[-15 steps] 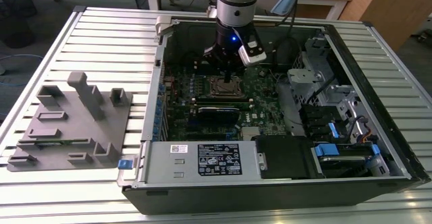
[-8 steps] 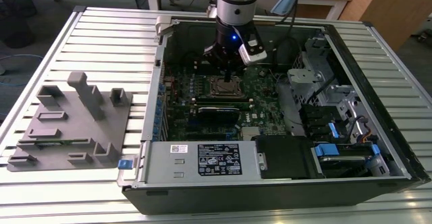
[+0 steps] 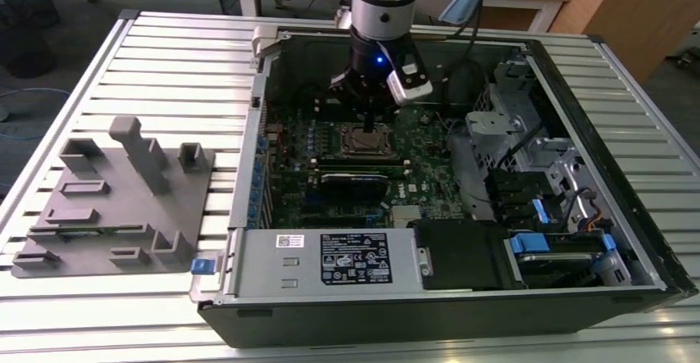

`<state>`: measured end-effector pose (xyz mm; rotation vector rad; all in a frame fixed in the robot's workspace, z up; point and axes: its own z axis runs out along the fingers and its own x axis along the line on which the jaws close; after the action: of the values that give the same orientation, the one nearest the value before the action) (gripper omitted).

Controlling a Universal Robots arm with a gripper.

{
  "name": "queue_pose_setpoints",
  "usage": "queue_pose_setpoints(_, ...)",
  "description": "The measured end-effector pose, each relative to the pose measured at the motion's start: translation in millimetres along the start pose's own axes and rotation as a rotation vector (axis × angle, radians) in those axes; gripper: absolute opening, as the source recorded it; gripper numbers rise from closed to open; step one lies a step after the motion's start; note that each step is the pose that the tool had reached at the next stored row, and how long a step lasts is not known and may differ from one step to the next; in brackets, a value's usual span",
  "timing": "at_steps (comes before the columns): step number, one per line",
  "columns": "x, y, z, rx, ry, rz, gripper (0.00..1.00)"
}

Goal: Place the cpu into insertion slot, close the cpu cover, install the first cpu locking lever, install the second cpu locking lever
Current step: 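Install the second cpu locking lever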

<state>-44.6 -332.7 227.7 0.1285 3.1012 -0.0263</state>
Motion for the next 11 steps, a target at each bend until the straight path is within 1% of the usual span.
queue_pose_setpoints(7,-0.1,0.0,-1.8,-0.0001,0.0,0.0,0.11)
queue_pose_setpoints(11,-0.2,0.0,-4.0,-0.0003,-0.0001,0.0,0.11)
